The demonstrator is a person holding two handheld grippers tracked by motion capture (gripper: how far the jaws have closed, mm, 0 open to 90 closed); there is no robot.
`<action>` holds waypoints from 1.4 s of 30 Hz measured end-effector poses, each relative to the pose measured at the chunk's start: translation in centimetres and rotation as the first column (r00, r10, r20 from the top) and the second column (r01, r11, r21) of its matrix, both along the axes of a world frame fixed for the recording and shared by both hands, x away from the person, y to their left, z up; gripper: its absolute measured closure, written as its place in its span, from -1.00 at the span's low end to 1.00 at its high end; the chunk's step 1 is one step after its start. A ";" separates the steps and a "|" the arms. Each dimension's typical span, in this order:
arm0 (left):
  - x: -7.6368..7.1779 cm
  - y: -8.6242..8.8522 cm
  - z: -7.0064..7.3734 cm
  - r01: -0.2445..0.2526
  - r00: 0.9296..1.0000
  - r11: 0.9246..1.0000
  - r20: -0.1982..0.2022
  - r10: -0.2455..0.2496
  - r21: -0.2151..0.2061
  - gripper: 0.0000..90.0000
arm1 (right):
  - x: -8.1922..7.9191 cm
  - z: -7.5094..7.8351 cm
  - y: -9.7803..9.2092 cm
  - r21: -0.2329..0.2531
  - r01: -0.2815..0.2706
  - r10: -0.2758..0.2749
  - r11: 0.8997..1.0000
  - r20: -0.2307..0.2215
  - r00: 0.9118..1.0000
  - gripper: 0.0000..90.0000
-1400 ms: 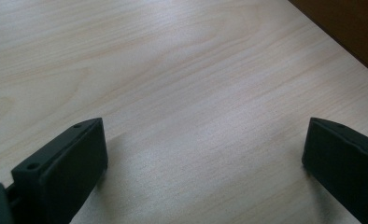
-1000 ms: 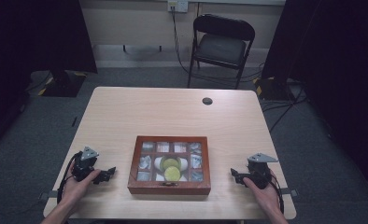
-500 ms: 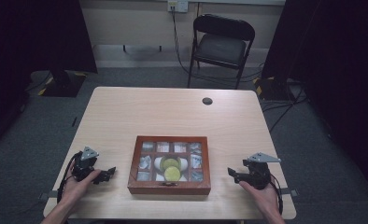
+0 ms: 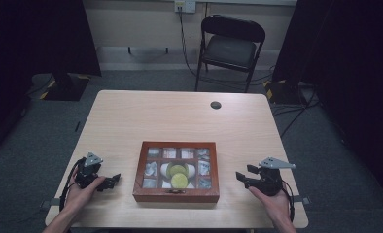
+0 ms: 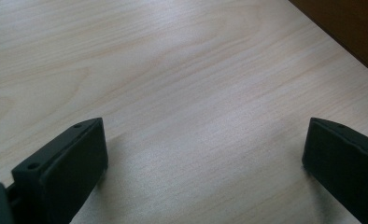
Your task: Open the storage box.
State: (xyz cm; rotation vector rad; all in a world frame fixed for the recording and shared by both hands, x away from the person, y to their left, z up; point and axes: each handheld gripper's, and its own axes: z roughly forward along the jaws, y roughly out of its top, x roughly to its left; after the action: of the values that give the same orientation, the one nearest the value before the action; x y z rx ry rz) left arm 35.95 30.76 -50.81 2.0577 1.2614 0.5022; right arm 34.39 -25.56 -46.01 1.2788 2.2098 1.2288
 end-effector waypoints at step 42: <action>0.0 -0.1 0.0 -0.008 1.000 1.000 0.000 0.008 -0.004 -1.00 | 0.1 5.0 12.8 0.063 -0.438 0.440 0.897 -0.030 0.897 0.28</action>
State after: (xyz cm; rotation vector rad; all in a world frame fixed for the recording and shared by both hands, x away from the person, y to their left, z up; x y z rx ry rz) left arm 35.96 30.69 -50.82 2.0503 1.2696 0.5028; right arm 34.53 -12.75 -40.97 0.8474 2.6074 1.4337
